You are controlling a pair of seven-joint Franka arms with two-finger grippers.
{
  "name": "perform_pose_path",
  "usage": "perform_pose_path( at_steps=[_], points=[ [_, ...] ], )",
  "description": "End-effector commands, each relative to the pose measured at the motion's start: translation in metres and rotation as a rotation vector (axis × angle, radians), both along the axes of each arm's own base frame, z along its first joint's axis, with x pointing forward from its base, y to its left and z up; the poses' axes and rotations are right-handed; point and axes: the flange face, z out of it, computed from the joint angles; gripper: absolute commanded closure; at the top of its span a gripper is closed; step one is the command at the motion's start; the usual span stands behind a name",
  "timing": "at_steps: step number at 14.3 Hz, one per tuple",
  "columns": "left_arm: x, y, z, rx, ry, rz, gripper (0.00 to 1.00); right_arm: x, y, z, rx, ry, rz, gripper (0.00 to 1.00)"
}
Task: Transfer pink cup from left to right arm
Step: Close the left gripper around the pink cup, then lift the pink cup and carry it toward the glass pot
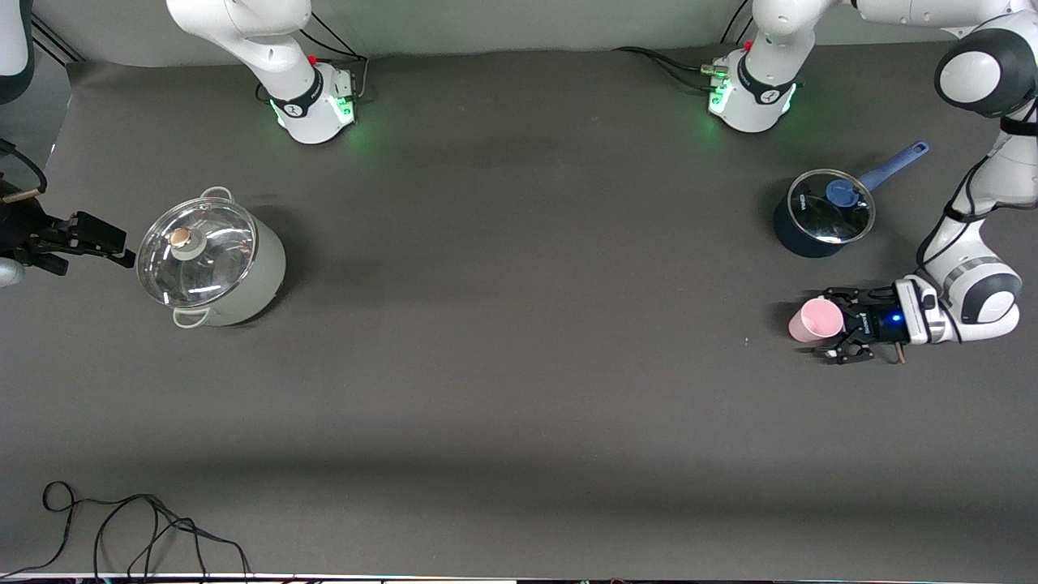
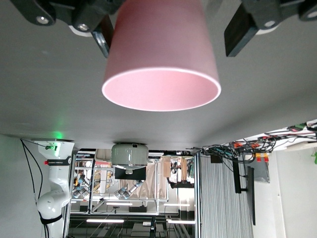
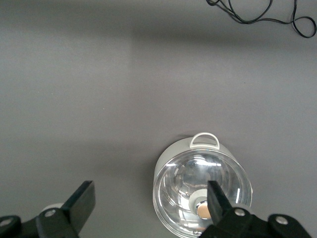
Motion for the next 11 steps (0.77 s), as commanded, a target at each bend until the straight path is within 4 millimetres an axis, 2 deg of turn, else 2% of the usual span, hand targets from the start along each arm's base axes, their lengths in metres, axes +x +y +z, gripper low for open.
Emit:
perform_pose_path(
  at_steps=[1,2,3,4,11],
  points=[
    [0.0062,-0.0096,-0.0053,-0.010,-0.031,0.004,0.04,-0.0017,-0.0005,0.0057,-0.003,-0.003,-0.017,0.00],
    [0.0059,-0.0107,-0.0062,-0.010,-0.030,0.001,0.24,-0.0017,-0.0005,0.0057,-0.003,-0.003,-0.017,0.00],
    [0.0060,-0.0118,-0.0070,-0.012,-0.029,0.001,0.74,-0.0017,-0.0005,0.0057,-0.003,-0.003,-0.017,0.00],
    [0.0061,-0.0121,-0.0076,-0.015,-0.028,0.005,1.00,-0.0017,-0.0005,0.0057,-0.003,-0.003,-0.017,0.00],
    [0.0090,-0.0156,-0.0088,-0.001,-0.059,0.006,1.00,-0.0017,-0.0005,0.0057,-0.003,-0.003,-0.017,0.00]
  ],
)
